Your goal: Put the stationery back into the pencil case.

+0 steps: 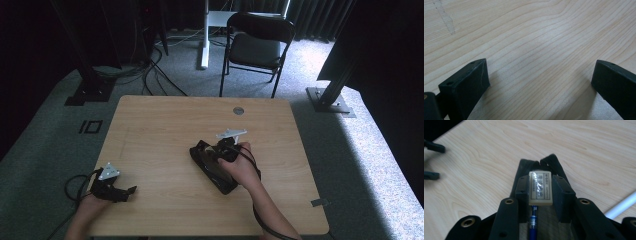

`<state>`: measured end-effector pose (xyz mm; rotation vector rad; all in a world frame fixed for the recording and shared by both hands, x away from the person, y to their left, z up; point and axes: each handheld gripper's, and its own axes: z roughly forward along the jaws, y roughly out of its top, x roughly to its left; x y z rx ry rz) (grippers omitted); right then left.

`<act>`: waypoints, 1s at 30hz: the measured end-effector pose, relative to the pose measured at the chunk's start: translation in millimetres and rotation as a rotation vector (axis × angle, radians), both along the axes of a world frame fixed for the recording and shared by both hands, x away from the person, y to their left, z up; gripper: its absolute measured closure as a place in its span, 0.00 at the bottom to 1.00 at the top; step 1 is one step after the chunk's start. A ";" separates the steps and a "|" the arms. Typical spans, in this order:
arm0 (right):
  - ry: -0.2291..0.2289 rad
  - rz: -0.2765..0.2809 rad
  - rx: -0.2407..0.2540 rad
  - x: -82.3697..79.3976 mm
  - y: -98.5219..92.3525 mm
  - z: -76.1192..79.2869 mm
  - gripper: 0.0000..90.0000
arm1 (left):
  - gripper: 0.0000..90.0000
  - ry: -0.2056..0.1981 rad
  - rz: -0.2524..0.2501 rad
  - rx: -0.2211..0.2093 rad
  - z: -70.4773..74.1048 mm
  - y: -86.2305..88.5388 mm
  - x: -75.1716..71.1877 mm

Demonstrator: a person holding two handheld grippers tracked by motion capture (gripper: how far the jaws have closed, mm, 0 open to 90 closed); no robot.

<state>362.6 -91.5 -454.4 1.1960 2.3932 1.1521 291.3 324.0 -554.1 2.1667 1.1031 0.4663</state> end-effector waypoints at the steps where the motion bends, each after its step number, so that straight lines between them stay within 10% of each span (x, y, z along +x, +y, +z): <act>1: 0.001 -0.001 -0.008 0.2 1.9 -2.1 0.76 | 0.02 0.000 0.000 0.000 0.0 0.0 0.0; 16: 0.066 0.005 -0.067 11.4 13.6 -30.1 0.72 | 0.02 0.000 0.000 0.001 0.0 0.0 0.0; 30: 0.020 -0.014 0.070 8.1 -5.8 -4.1 0.64 | 0.02 -0.001 0.000 0.000 0.0 0.0 0.0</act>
